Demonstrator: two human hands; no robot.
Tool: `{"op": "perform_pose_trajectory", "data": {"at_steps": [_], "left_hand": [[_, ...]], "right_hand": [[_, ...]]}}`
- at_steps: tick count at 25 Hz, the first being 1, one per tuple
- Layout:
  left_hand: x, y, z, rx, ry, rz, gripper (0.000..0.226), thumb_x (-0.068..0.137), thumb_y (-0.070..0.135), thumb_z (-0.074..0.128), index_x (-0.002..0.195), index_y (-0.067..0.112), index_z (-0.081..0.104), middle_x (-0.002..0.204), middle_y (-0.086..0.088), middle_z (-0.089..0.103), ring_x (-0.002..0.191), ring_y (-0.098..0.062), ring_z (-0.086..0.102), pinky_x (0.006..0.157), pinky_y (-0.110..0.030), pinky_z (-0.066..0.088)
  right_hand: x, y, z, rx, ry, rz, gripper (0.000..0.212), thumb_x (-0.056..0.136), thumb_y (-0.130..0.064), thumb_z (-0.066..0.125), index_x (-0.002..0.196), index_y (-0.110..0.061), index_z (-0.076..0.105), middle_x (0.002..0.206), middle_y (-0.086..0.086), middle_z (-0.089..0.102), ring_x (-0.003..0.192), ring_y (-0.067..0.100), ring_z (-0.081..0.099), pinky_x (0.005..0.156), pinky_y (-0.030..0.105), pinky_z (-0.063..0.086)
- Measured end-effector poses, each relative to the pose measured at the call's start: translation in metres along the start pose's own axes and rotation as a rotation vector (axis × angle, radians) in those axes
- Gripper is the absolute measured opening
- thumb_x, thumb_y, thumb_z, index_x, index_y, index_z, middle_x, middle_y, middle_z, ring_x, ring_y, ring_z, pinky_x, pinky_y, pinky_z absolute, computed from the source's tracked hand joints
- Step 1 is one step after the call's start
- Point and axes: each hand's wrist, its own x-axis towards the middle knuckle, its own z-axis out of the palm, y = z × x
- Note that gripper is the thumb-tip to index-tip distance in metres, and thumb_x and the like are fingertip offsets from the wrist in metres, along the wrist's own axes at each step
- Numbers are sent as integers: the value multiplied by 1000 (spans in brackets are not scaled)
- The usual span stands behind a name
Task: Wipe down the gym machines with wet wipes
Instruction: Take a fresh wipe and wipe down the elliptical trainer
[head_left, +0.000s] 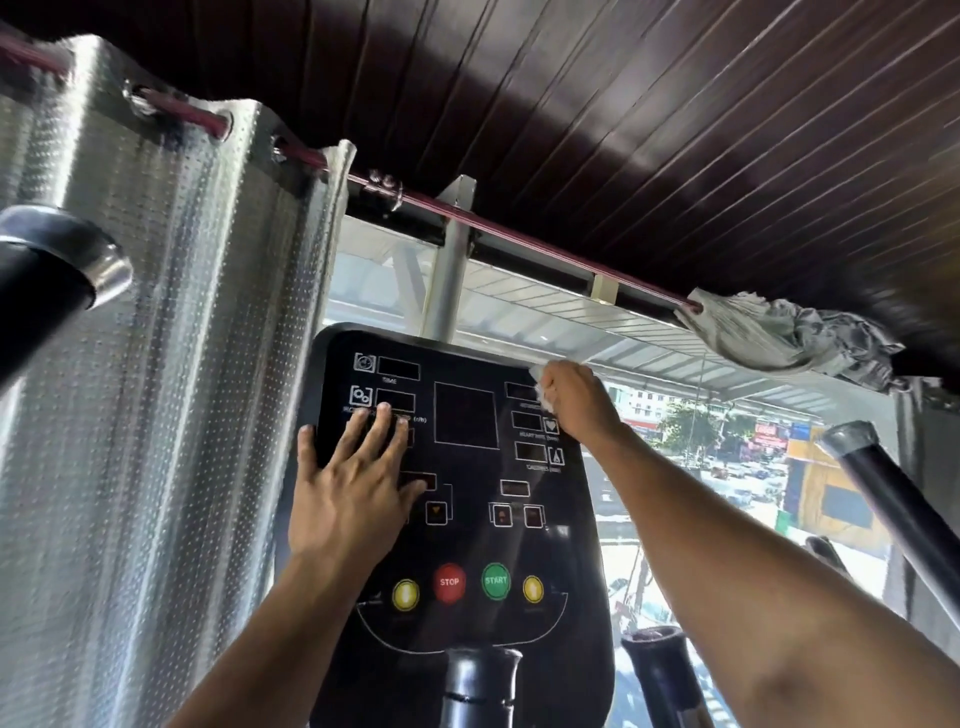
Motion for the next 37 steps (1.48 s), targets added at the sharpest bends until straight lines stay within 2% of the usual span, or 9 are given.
{"op": "perform_pose_trajectory", "data": {"at_steps": [4, 9, 12, 15, 20, 25, 28, 34, 37], "left_hand": [[-20, -13, 14, -134, 134, -22, 67, 98, 62, 33, 152, 25, 51, 165, 3, 34, 154, -14, 27, 127, -47, 18], [-19, -13, 21, -218, 169, -45, 67, 98, 64, 34, 149, 26, 54, 163, 4, 37, 155, -12, 23, 128, -43, 12], [-19, -13, 21, -265, 203, -56, 65, 98, 62, 35, 145, 24, 59, 160, 3, 43, 153, -13, 29, 127, -44, 15], [-19, -11, 18, -308, 223, -77, 60, 100, 56, 35, 143, 23, 61, 159, 3, 45, 152, -13, 31, 126, -45, 18], [-21, -11, 18, -312, 216, -66, 59, 99, 54, 39, 143, 21, 61, 159, 2, 45, 153, -13, 31, 127, -43, 15], [-20, -10, 20, -320, 235, -76, 60, 99, 55, 38, 141, 20, 64, 157, 1, 48, 151, -14, 34, 126, -45, 18], [-20, -11, 21, -328, 246, -74, 59, 99, 53, 38, 139, 20, 65, 156, 0, 50, 150, -15, 36, 126, -44, 18], [-21, -10, 17, -320, 204, -76, 59, 100, 53, 38, 141, 20, 63, 158, 1, 47, 152, -15, 34, 127, -44, 16], [-21, -10, 17, -327, 207, -78, 60, 99, 54, 36, 141, 20, 63, 158, 0, 47, 152, -16, 34, 127, -45, 17]], "right_hand": [[26, -24, 9, 65, 33, 124, 12, 95, -4, 66, 98, 4, 75, 98, 18, 73, 86, 29, 71, 73, 34, 57], [-3, -10, 4, 66, 19, -23, 12, 94, -11, 70, 91, -3, 79, 86, 9, 70, 84, 24, 60, 66, 33, 43], [12, -12, 1, 42, 116, 91, 18, 97, 2, 60, 88, 11, 71, 94, 22, 69, 84, 31, 66, 72, 38, 57], [18, -40, 15, 54, 102, 45, 16, 98, -1, 56, 94, 6, 70, 99, 10, 63, 91, 19, 59, 66, 12, 43], [-13, -29, 17, 82, -68, -113, 7, 93, -11, 70, 100, -10, 73, 101, 3, 70, 90, 17, 65, 80, 34, 53], [-3, 14, 4, -35, 32, 74, 11, 94, -4, 66, 94, -5, 76, 97, 12, 74, 89, 24, 69, 76, 35, 55], [26, 1, 13, -82, 19, 274, 25, 100, -7, 48, 105, -4, 72, 101, 10, 62, 93, 27, 56, 75, 27, 36], [-41, -25, 10, -65, -136, -247, 14, 92, -1, 66, 79, -3, 66, 85, 1, 64, 72, 8, 55, 63, 11, 40], [-65, 14, 0, -153, -150, -274, 9, 91, -4, 69, 83, -7, 70, 92, -3, 68, 80, 15, 62, 70, 28, 47]]}}
